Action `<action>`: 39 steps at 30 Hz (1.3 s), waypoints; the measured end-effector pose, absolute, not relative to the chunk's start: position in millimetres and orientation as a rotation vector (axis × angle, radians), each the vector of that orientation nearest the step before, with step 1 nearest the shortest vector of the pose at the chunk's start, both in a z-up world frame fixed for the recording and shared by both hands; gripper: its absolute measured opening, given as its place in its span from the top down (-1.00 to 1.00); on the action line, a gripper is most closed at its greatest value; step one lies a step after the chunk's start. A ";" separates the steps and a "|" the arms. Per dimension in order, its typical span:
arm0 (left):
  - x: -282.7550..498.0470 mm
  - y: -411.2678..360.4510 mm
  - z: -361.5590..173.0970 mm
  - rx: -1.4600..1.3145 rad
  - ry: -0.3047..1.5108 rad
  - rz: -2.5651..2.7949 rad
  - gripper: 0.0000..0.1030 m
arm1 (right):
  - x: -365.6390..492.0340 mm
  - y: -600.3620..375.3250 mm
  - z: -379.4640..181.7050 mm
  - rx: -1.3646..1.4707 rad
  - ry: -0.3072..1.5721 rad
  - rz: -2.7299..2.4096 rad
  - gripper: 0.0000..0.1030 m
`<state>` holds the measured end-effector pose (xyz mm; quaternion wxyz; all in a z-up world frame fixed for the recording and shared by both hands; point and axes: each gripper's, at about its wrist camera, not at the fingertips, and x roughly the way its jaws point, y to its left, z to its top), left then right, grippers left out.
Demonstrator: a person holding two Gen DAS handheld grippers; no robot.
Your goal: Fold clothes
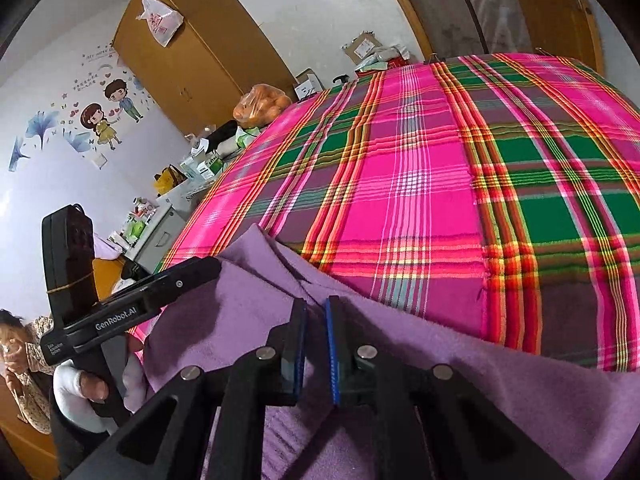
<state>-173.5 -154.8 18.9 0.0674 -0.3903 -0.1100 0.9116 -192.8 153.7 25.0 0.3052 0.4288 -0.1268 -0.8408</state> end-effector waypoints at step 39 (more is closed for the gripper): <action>-26.6 -111.4 -2.4 -0.883 -0.196 2.827 -0.16 | -67.8 120.9 43.5 0.973 0.087 -2.408 0.63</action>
